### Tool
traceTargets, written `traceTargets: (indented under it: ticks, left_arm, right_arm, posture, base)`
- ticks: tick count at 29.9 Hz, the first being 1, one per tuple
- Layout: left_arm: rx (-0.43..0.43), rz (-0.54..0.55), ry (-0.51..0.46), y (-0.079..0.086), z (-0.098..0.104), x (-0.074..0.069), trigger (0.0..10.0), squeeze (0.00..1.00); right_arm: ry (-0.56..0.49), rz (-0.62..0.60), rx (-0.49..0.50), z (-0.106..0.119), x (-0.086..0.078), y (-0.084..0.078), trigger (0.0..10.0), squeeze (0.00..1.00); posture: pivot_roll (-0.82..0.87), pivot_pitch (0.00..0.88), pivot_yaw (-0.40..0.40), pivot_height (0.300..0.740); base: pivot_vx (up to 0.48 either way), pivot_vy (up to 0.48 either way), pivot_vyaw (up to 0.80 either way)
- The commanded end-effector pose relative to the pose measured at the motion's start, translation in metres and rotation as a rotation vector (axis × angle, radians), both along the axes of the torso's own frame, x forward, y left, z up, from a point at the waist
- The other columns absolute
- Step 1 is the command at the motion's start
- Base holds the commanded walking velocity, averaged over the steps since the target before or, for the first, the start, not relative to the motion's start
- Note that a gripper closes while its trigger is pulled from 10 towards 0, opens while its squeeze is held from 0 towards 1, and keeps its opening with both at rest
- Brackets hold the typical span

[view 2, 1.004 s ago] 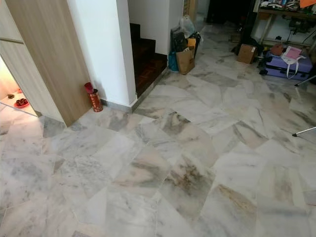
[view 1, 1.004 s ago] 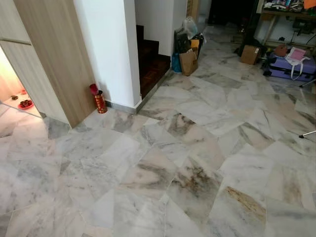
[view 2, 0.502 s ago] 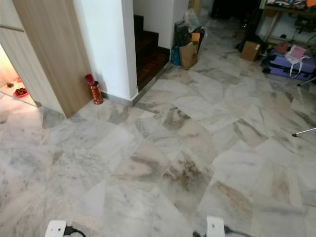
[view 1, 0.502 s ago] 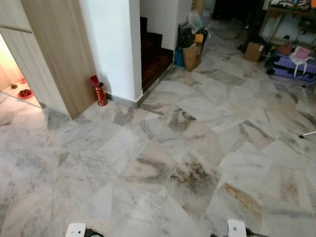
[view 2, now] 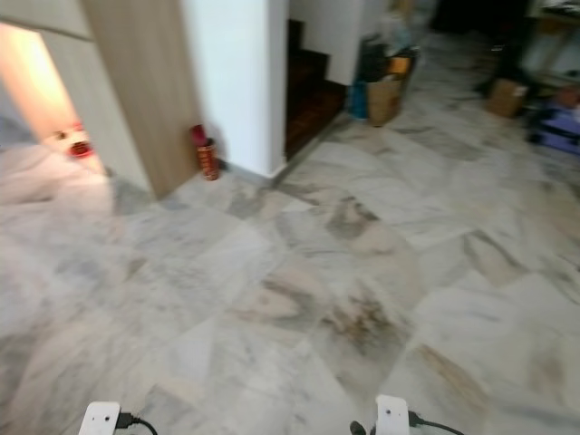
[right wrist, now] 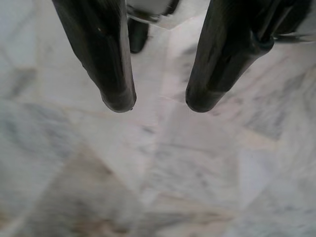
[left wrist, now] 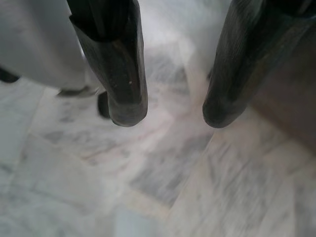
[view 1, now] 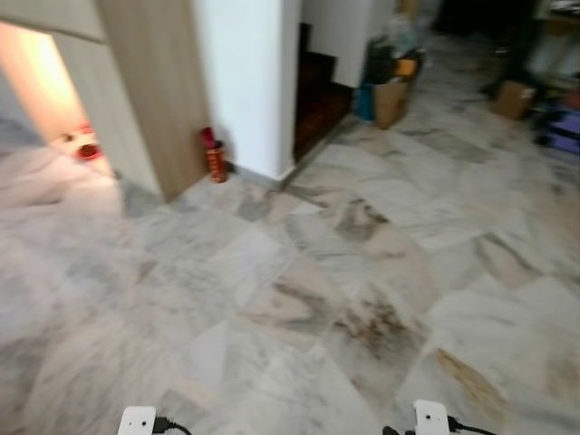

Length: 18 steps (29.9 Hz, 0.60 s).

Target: Move the pillow to the sofa from floor

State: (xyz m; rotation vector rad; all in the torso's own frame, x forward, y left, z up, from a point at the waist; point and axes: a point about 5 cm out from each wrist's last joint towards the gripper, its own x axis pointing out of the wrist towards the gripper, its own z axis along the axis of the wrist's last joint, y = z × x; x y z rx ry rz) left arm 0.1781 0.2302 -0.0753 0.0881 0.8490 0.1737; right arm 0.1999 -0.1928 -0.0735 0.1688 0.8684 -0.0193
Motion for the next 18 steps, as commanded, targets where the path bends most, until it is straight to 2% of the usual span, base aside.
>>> traceTargets:
  ticks: [1,18]
  left_arm:
    - [0.003,-0.030,0.037,-0.0023,-0.0037,-0.0054,10.0,0.00]
    - [-0.027,0.008,0.031,-0.0094,-0.0041,-0.0021,10.0,0.00]
  right_arm:
    - [0.020,-0.010,0.001,-0.0034,-0.0066,-0.0011,10.0,0.00]
    - [0.024,0.036,-0.010,-0.0037,-0.0068,0.0012,10.0,0.00]
  posture:
    - [0.04,0.062,0.003,0.740]
    - [0.04,0.061,-0.002,0.740]
  base:
    - [0.000,0.000,0.80]
    - [0.000,0.000,0.80]
